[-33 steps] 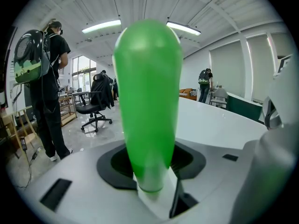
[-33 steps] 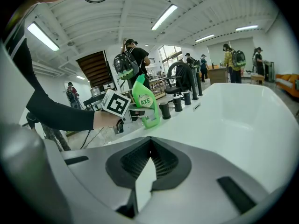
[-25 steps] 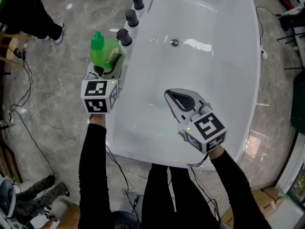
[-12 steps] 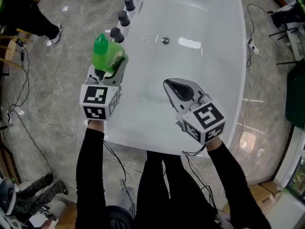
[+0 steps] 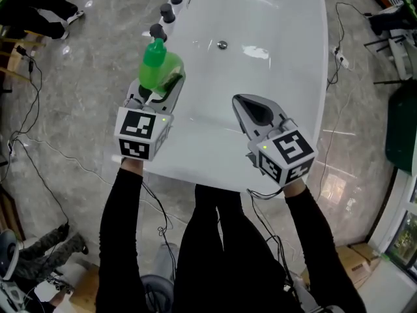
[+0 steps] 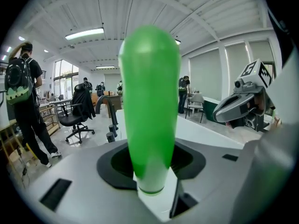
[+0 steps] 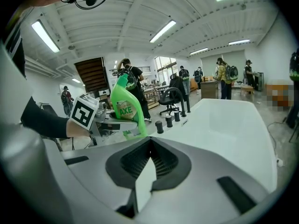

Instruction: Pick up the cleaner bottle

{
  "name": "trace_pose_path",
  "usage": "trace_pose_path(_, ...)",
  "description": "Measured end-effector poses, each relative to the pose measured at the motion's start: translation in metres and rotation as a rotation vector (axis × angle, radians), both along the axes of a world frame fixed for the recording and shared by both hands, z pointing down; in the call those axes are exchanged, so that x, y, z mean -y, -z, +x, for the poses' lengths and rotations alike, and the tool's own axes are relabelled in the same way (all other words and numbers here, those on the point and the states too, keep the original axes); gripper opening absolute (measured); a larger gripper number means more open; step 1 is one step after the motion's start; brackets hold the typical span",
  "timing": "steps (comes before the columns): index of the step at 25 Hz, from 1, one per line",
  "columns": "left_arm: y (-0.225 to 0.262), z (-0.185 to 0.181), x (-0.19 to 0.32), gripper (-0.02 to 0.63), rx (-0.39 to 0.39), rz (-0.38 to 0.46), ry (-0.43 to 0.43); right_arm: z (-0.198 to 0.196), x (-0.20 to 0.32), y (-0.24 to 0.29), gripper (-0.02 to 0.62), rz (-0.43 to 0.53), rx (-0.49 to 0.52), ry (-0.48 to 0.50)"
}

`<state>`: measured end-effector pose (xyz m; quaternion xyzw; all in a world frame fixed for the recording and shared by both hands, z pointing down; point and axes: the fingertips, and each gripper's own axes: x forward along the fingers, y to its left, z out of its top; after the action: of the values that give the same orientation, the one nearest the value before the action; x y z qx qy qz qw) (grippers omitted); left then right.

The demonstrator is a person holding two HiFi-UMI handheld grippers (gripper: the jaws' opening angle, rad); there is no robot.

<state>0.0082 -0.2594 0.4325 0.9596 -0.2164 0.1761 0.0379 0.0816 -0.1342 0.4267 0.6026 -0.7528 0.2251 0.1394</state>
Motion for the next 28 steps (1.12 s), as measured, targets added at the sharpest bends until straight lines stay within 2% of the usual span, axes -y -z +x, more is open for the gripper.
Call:
trace_pose_path(15,0.021,0.005,-0.082,0.193,-0.017,-0.024,-0.07,0.005,-0.04,0.013,0.002,0.005,-0.006,-0.038)
trace_pose_path(28,0.043,0.006,-0.127,0.192,-0.045,-0.024,-0.079,0.011,-0.073,0.022,0.002,0.004,0.014,-0.07)
